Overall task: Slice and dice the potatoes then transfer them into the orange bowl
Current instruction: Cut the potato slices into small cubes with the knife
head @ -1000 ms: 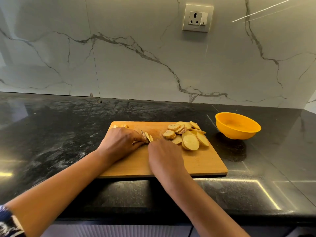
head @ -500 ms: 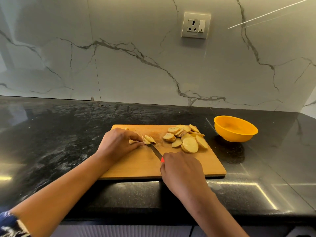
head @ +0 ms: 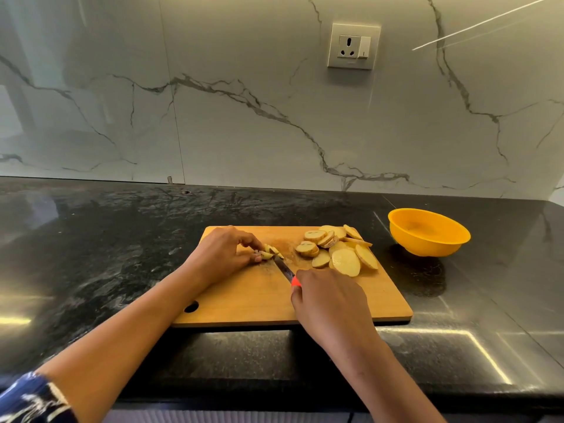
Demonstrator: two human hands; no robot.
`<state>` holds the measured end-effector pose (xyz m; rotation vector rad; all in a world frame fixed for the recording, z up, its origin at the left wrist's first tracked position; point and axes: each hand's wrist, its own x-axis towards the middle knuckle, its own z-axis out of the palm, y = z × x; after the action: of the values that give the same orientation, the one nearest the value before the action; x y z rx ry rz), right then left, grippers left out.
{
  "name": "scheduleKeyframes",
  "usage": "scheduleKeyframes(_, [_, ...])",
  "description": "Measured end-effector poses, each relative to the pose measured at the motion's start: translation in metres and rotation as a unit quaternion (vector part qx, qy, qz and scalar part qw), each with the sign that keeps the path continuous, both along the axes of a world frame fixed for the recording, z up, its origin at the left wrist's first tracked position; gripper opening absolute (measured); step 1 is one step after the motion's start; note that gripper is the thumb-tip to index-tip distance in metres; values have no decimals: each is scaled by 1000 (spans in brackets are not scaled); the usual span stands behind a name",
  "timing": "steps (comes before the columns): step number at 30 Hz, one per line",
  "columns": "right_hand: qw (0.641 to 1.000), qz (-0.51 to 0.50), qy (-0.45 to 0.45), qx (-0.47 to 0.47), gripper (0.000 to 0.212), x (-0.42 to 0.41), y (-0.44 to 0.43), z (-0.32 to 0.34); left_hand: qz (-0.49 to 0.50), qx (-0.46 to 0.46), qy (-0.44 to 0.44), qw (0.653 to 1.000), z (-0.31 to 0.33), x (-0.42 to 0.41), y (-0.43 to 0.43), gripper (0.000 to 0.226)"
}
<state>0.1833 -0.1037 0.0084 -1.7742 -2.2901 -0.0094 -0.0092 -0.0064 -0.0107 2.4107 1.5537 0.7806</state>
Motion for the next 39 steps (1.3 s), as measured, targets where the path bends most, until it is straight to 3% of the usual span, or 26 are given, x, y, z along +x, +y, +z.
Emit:
scheduleKeyframes(10, [998, 13, -31, -44, 24, -3, 16, 9, -29, 27, -7, 999, -1, -3, -3, 11])
scheduleKeyframes(18, [999, 0, -22, -27, 26, -3, 11, 6, 31, -82, -128, 988, 6, -15, -11, 9])
scheduleKeyframes(23, [999, 4, -15, -32, 25, -7, 15, 7, 82, -77, -79, 990, 7, -22, -11, 4])
scheduleKeyframes(29, [1000, 17, -8, -23, 27, -11, 18, 12, 82, -42, -47, 995, 2, -17, -11, 20])
scheduleKeyframes(32, [1000, 22, -2, -17, 29, -10, 19, 15, 79, -22, -16, 997, 0, -15, -11, 18])
scheduleKeyframes(39, [998, 38, -3, -50, 32, -12, 21, 22, 87, -11, -24, 996, 0, -16, -11, 13])
